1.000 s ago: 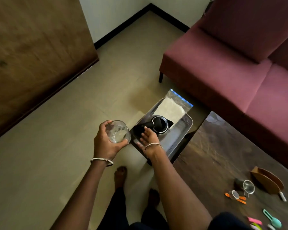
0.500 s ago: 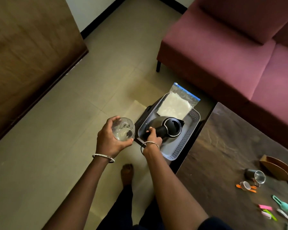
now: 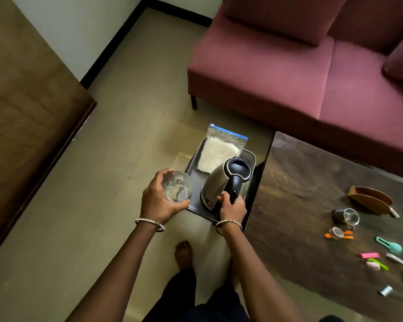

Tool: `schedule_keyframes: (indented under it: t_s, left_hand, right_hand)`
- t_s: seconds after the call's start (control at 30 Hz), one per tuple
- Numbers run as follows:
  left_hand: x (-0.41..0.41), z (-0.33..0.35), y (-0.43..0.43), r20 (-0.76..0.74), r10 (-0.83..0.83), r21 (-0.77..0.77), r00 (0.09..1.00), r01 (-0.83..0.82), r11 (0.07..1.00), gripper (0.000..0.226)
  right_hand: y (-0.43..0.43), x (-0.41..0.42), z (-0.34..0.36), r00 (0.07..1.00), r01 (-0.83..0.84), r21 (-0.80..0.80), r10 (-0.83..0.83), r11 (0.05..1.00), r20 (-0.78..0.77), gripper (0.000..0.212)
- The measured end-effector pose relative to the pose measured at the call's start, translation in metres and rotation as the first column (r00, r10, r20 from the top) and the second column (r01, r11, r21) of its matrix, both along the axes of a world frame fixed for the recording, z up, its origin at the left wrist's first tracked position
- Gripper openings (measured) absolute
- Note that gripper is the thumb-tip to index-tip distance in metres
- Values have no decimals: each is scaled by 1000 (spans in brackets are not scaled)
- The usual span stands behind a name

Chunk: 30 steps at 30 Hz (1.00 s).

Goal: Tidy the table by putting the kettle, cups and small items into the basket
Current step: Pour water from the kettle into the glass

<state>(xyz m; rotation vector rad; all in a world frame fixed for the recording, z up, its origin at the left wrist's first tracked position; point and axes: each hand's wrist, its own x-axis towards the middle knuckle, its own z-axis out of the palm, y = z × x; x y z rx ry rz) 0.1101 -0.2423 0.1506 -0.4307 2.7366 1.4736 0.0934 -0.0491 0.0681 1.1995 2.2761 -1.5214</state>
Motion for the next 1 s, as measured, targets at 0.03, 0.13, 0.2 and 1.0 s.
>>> schedule_keyframes:
  t_s: [0.03,0.13,0.2,1.0]
  left_hand:
    - [-2,3,4,-8,-15,2,1000,15,1000,87]
    - [-7,17,22,-41,-56,6,998,56,998,85]
    - [-9,26,32,-63,-76,6,995,77,997,85]
    - [37,177,208,-352,21,153,936,36,988,81]
  right_hand:
    - [7,2,5,999,-34,11,34,999,-20,25]
    - [37,9,34,988,-104,-13,102,994,-116,18]
    - [60,11,57,974,-163,0,161,987,-162,15]
    - [283,5,354,438,-330,622,699,710,-566,71]
